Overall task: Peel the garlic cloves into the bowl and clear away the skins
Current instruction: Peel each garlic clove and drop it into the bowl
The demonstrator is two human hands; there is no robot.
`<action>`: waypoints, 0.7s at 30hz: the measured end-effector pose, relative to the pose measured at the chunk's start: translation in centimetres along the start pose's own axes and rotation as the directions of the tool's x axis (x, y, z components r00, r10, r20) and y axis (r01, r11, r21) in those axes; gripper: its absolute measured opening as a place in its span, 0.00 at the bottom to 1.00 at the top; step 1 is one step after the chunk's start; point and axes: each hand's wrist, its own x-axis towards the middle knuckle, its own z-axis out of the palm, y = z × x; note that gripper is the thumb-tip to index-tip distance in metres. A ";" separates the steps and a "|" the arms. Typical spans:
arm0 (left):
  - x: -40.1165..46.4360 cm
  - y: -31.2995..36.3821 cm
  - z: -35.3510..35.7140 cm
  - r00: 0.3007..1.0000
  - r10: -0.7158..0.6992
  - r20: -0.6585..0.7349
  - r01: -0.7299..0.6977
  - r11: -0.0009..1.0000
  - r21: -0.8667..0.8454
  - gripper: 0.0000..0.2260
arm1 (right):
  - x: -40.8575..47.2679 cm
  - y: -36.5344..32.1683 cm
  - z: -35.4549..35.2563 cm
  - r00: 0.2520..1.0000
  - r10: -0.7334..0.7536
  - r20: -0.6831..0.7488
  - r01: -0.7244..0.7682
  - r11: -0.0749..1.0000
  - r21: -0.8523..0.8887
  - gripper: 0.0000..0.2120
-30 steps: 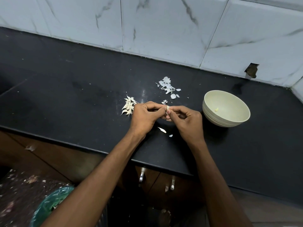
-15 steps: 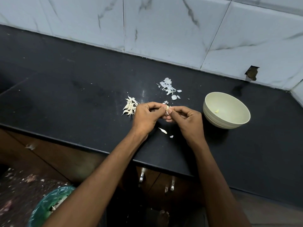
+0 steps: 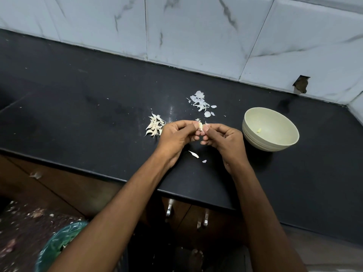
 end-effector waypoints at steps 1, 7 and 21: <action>0.0 -0.1 0.0 1.000 0.003 -0.007 -0.003 1.000 0.001 0.04 | 0.0 0.1 0.0 1.000 -0.004 0.000 0.004 1.000 -0.005 0.06; 0.1 -0.6 -0.2 0.997 0.038 -0.070 -0.034 0.998 0.058 0.04 | -0.2 0.4 0.6 0.996 -0.090 -0.004 0.089 0.987 -0.137 0.03; 0.4 -1.0 -0.2 0.995 0.054 -0.083 -0.042 0.989 0.141 0.04 | -0.1 0.8 0.5 0.981 -0.182 -0.073 0.155 0.947 -0.280 0.06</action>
